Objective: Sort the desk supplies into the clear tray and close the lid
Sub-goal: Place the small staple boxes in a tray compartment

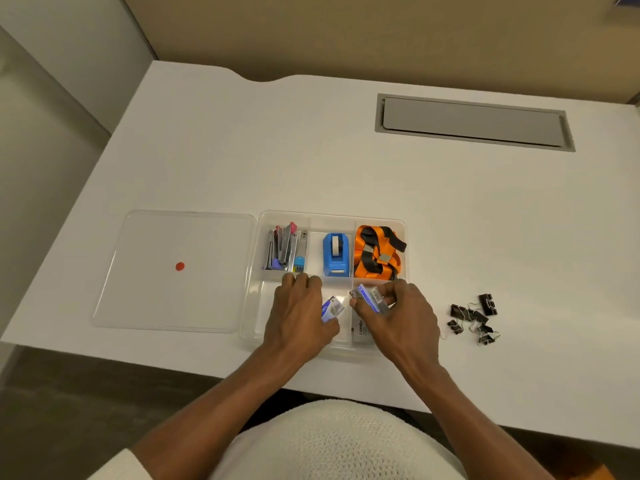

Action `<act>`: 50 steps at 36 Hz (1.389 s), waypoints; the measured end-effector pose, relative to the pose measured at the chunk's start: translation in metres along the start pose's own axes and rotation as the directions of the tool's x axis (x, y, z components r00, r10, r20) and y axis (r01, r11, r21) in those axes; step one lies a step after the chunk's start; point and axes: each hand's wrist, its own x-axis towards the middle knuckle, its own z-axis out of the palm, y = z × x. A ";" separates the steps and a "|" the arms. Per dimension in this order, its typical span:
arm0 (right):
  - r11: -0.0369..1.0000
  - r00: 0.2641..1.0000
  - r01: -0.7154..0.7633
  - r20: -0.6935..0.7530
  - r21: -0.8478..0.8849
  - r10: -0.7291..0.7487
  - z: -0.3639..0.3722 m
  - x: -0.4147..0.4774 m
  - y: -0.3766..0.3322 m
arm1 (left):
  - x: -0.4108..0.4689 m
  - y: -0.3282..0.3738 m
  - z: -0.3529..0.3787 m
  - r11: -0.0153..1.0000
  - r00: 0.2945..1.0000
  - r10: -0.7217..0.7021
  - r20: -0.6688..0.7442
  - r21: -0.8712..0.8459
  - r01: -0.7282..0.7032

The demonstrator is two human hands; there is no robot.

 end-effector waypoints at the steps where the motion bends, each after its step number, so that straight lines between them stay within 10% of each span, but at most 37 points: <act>1: 1.000 1.000 0.010 0.007 -0.001 -0.010 0.003 0.000 -0.003 | -0.001 -0.003 0.002 0.999 1.000 0.027 -0.004 0.022 -0.027; 16: 0.996 0.996 0.084 0.014 0.002 -0.084 0.008 0.013 -0.024 | -0.003 -0.015 -0.008 0.955 0.950 0.297 0.100 -0.008 -0.297; 25: 0.896 0.900 0.422 0.189 -0.141 -0.394 0.014 0.016 -0.031 | -0.030 -0.057 -0.024 0.998 0.949 0.052 -0.311 -0.018 -0.060; 35: 0.550 0.652 0.756 0.333 -0.355 -0.681 0.034 0.014 -0.038 | -0.025 -0.080 -0.033 0.959 0.925 -0.246 -0.290 -0.210 0.190; 42: 0.625 0.683 0.729 0.345 -0.279 -0.643 0.036 0.005 -0.032 | -0.023 -0.081 -0.040 0.956 0.931 -0.283 -0.229 -0.147 0.255; 50: 0.751 0.763 0.638 0.011 -0.170 -0.646 0.004 -0.012 -0.005 | -0.012 -0.070 -0.048 0.954 0.954 -0.267 -0.135 0.102 0.281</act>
